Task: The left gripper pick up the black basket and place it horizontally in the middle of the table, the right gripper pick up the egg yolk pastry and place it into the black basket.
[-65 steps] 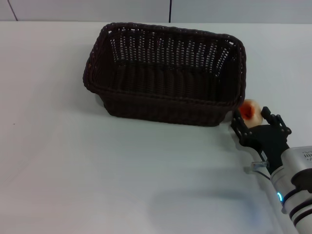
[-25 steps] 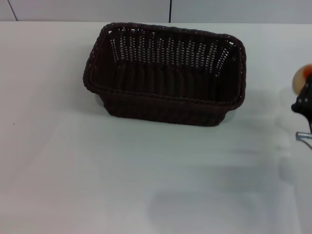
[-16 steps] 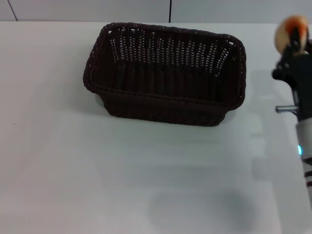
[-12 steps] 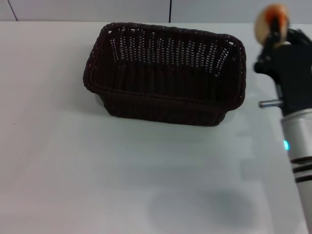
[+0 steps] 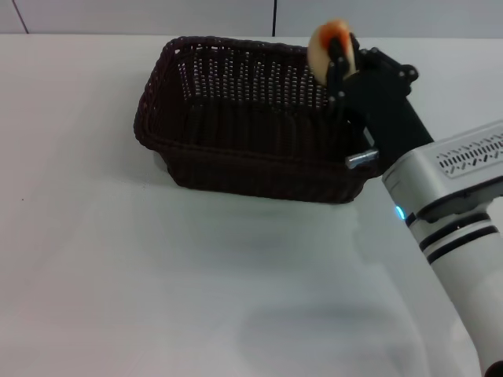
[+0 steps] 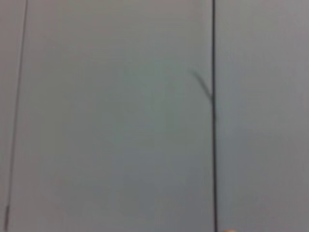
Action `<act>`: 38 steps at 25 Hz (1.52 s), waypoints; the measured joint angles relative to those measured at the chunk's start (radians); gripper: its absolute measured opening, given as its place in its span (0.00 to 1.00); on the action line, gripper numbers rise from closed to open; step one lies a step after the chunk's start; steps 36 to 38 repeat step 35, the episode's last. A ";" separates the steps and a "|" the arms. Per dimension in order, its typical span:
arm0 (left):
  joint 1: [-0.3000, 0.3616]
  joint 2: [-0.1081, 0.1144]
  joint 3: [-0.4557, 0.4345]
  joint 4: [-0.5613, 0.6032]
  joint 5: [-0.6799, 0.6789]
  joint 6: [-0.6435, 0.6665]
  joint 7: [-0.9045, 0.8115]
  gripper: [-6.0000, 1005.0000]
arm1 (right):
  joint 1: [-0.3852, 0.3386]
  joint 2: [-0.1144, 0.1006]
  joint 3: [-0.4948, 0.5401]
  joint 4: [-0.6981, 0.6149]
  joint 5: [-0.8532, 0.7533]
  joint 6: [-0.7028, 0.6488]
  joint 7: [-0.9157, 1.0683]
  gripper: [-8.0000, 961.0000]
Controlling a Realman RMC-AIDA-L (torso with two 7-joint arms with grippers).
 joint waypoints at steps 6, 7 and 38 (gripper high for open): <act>0.000 0.000 0.000 0.000 -0.008 0.000 0.000 0.44 | -0.009 -0.001 0.010 0.002 -0.018 0.010 0.001 0.17; 0.000 0.000 0.000 0.000 -0.008 0.000 0.000 0.44 | -0.009 -0.001 0.010 0.002 -0.018 0.010 0.001 0.19; 0.011 -0.007 0.030 0.108 0.098 0.020 0.035 0.45 | -0.372 -0.003 0.296 0.045 -0.017 -0.424 -0.112 0.54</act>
